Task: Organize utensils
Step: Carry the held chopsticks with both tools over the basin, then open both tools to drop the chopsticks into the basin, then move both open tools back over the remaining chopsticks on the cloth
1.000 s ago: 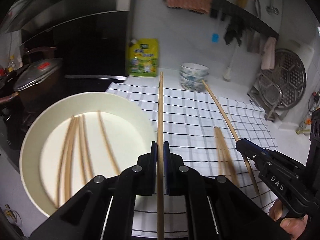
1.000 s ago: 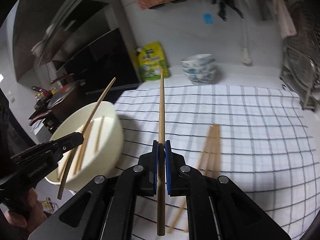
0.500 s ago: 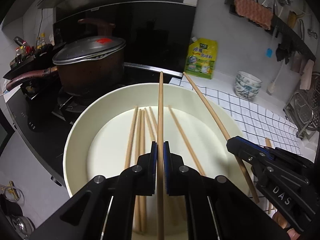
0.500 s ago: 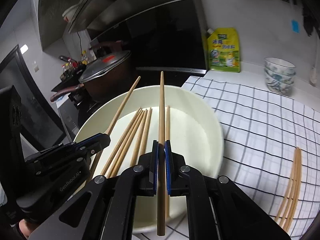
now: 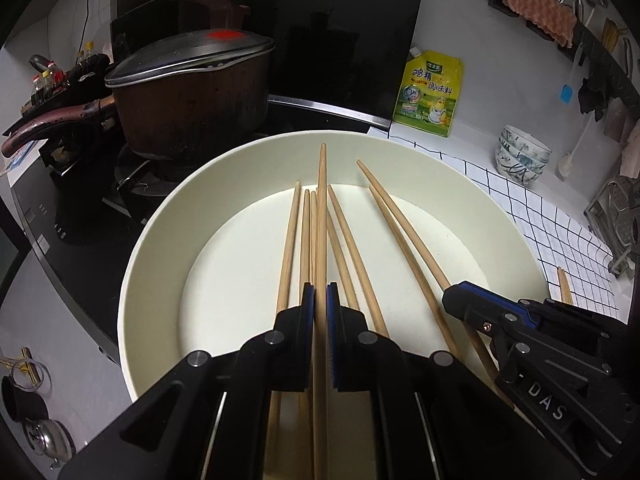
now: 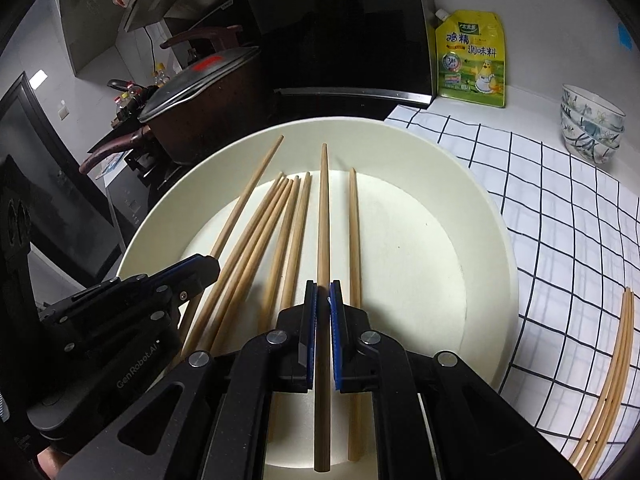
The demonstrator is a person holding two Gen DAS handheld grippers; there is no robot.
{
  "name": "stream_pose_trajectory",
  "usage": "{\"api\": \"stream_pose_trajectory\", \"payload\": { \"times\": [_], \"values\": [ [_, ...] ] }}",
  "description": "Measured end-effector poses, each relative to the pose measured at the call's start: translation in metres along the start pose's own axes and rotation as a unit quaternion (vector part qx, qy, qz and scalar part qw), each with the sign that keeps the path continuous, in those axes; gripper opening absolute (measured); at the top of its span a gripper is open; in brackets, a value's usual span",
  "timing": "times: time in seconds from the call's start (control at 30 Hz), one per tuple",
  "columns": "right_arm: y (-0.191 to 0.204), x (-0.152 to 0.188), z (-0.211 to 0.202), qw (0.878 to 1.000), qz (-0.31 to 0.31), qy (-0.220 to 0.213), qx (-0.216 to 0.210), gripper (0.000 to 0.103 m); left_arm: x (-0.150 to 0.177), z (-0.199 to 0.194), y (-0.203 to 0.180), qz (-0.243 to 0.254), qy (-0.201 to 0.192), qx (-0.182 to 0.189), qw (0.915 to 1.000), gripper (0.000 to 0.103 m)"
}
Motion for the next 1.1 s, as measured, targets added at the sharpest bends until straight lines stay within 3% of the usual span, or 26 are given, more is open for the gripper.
{"api": "stream_pose_trajectory", "payload": {
  "times": [0.1,0.17,0.23,0.27,0.73,1.1],
  "values": [
    [-0.002,0.002,0.001,1.0,0.003,0.004,-0.002,0.007,0.001,0.001,0.001,-0.003,0.004,-0.014,0.9999,0.009],
    [-0.004,0.003,-0.003,1.0,0.005,-0.001,-0.004,0.008,0.001,-0.002,0.002,-0.006,-0.002,-0.028,0.9996,0.023],
    [-0.005,0.004,-0.009,1.0,0.007,-0.011,-0.003,0.009,0.001,-0.007,0.005,-0.01,-0.011,-0.029,0.9995,0.057],
    [-0.006,0.005,-0.012,1.0,0.008,-0.016,-0.001,0.009,0.001,-0.01,0.006,-0.013,-0.019,-0.033,0.9992,0.061],
    [-0.008,0.017,-0.04,0.999,0.007,-0.045,0.007,0.01,0.011,-0.031,0.005,-0.02,-0.03,-0.03,0.9989,0.059],
    [-0.015,0.034,-0.062,0.998,0.013,-0.064,0.013,0.012,0.025,-0.047,-0.014,-0.008,-0.041,-0.03,0.9987,0.064]
  ]
}}
Point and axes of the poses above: each gripper's, at about its wrist camera, not at the fingertips, and z roughly the way its jaws point, y to its left, x to its underside, the point moved 3 cm from there along z, roughly the way its jaws point, and after that the axes turned 11 degrees about y, right-handed, at the moved point
